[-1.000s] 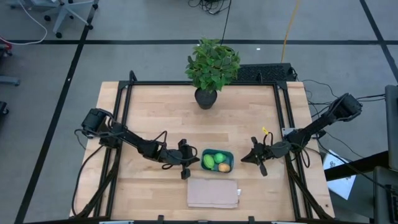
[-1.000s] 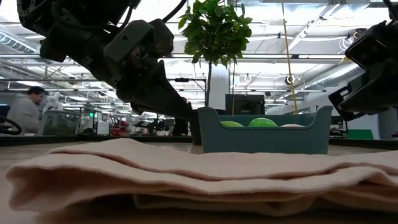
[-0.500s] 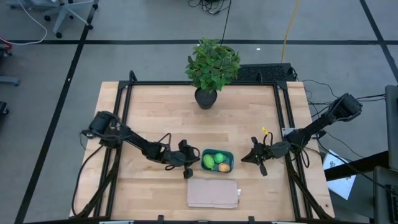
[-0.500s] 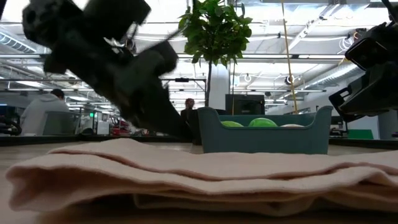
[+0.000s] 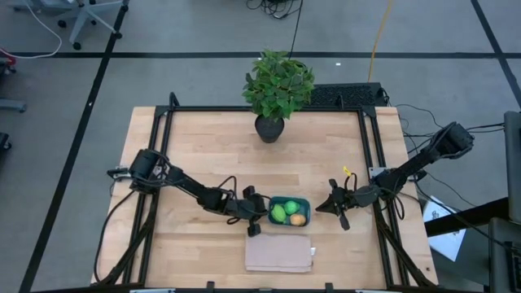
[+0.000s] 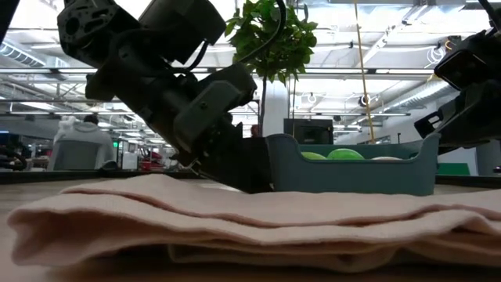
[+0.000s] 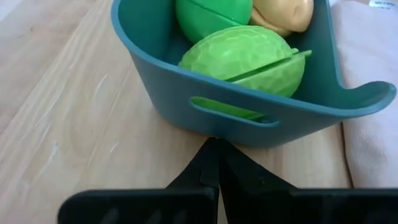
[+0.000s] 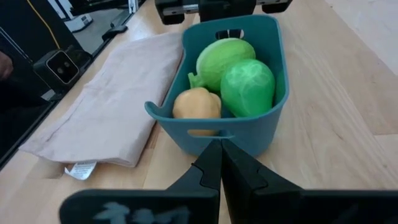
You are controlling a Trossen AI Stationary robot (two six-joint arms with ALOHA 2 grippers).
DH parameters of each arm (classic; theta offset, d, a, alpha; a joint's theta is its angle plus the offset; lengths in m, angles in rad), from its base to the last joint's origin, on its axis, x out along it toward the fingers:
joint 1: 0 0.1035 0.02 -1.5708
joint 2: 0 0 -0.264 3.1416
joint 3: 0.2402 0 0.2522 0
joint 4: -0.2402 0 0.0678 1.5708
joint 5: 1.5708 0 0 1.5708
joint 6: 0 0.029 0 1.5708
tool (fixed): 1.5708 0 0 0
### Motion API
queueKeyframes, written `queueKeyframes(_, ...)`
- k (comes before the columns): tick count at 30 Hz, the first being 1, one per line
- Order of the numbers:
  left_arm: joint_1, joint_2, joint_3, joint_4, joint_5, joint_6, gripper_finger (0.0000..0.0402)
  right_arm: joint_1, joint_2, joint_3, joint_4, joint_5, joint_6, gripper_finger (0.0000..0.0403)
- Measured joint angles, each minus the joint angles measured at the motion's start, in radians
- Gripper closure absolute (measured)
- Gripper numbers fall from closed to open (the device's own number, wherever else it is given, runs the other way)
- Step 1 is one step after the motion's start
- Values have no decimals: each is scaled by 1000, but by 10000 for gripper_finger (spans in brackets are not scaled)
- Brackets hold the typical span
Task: Pick and placing Produce into tupperware
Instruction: Adjust the blue bin
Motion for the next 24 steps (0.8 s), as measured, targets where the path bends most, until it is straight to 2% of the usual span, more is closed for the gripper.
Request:
queueKeyframes(13, -10, 1, -1, 4, 5, 9, 401, 0, 0, 0, -5, 0, 6, 403)
queueKeyframes(24, -13, 4, -1, 34, 53, 21, 401, 0, 0, 0, -5, 1, 7, 403)
